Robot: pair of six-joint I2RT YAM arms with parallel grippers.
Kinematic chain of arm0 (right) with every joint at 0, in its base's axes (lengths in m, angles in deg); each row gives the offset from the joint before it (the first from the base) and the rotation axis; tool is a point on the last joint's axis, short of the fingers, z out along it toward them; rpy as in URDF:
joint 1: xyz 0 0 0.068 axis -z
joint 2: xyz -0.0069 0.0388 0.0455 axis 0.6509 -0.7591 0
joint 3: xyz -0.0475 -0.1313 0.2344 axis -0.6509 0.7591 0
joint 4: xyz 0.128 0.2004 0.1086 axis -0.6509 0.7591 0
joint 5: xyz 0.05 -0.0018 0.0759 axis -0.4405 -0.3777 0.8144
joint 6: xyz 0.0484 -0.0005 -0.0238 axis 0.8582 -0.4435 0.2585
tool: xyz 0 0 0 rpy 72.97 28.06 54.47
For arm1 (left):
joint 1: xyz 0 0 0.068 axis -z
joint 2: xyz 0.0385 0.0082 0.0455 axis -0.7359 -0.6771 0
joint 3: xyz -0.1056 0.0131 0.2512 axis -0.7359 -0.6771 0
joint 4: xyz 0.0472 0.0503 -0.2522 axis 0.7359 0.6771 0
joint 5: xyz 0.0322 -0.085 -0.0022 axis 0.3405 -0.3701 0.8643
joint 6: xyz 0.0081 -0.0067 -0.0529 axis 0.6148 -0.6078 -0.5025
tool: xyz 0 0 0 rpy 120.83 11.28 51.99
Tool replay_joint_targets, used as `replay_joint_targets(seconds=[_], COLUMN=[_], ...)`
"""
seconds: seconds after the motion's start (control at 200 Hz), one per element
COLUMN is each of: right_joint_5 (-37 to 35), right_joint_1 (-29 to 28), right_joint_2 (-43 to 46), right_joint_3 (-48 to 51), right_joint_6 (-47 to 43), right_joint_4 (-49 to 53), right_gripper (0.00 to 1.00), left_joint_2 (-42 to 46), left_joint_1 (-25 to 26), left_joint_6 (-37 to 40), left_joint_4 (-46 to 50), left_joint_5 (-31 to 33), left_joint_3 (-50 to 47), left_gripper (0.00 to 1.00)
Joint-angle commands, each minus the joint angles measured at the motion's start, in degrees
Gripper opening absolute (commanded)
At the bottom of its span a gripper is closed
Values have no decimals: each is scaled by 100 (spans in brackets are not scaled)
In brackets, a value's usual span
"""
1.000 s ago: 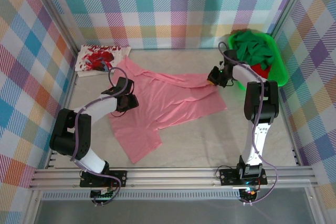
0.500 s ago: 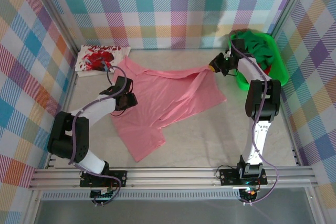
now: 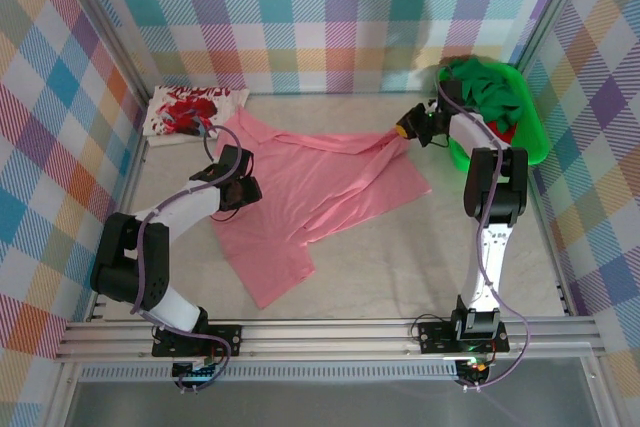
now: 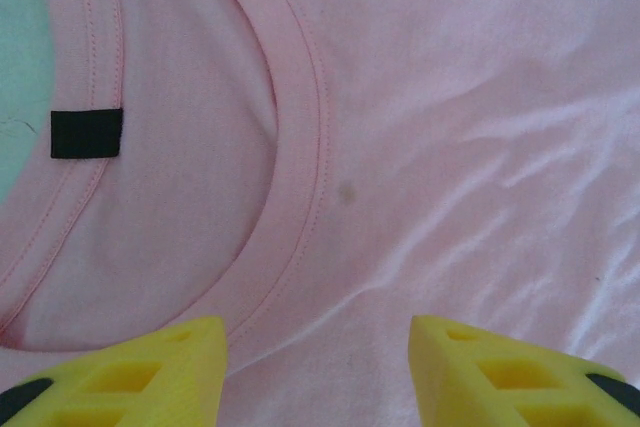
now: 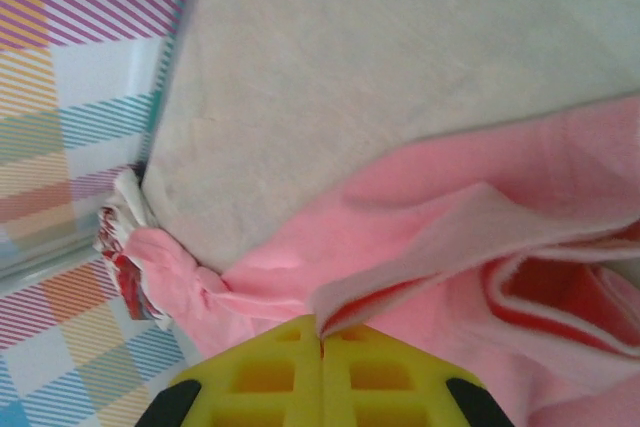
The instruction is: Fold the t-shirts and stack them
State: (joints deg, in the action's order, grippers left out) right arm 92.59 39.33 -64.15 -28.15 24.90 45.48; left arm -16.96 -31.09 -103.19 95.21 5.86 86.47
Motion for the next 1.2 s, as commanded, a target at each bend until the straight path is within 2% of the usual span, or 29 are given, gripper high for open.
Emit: replay_joint_targets(seconds=[0.0,0.195,0.265,0.32,0.385,0.44,0.49,0.515,0.57,0.66,0.735,0.835,0.94,1.015,1.135,1.195], right_joint_5=[75,-250,-195,-154,-184,-240,-229,-117,173,341,-144,-1158,-2170,-2630,-2964,-3078], right_joint_1=[43,42,44,44,47,57,80,87,90,-50,-361,-710,-929,-984,-980,-972], right_joint_2=[-97,-476,-1000,-1539,-2194,-2692,-2946,-2978,-2828,-2129,-1019,775,1874,2116,1907,1810], right_joint_3=[-463,-1212,-2008,-2993,-4245,-5223,-5806,-5893,-5846,-5261,-3702,-531,1516,2243,2518,2653], right_joint_6=[416,785,941,1027,1100,1097,1106,1082,862,-303,-1493,-2111,-2406,-2672,-2938,-2950], right_joint_4=[-292,-261,-123,130,523,726,747,617,571,1543,2029,1108,923,1051,1437,1312], right_gripper=[0,0,0,0,26,38,60,63,60,55,51,26,7,0,0,0], left_joint_2=[151,114,59,17,-14,-7,55,97,206,379,520,761,946,824,251,-97], left_joint_1=[-73,-159,-196,-218,-246,-271,-284,-284,-285,-295,-302,-315,-401,-545,-762,-818], left_joint_6=[-37,28,69,101,130,118,107,90,78,80,12,-120,-209,-194,-43,11], left_joint_4=[-144,-167,-185,-186,-199,-169,-151,-142,-121,42,189,262,253,175,-179,-285], left_joint_5=[-11,-7,-22,-12,27,43,53,50,73,88,51,-112,-254,-398,-606,-649], left_joint_3=[-122,-40,32,106,186,244,256,243,187,100,-47,-398,-710,-779,-579,-277], left_gripper=[51,51,51,51,51,51,52,52,52,52,53,53,53,53,53,53])
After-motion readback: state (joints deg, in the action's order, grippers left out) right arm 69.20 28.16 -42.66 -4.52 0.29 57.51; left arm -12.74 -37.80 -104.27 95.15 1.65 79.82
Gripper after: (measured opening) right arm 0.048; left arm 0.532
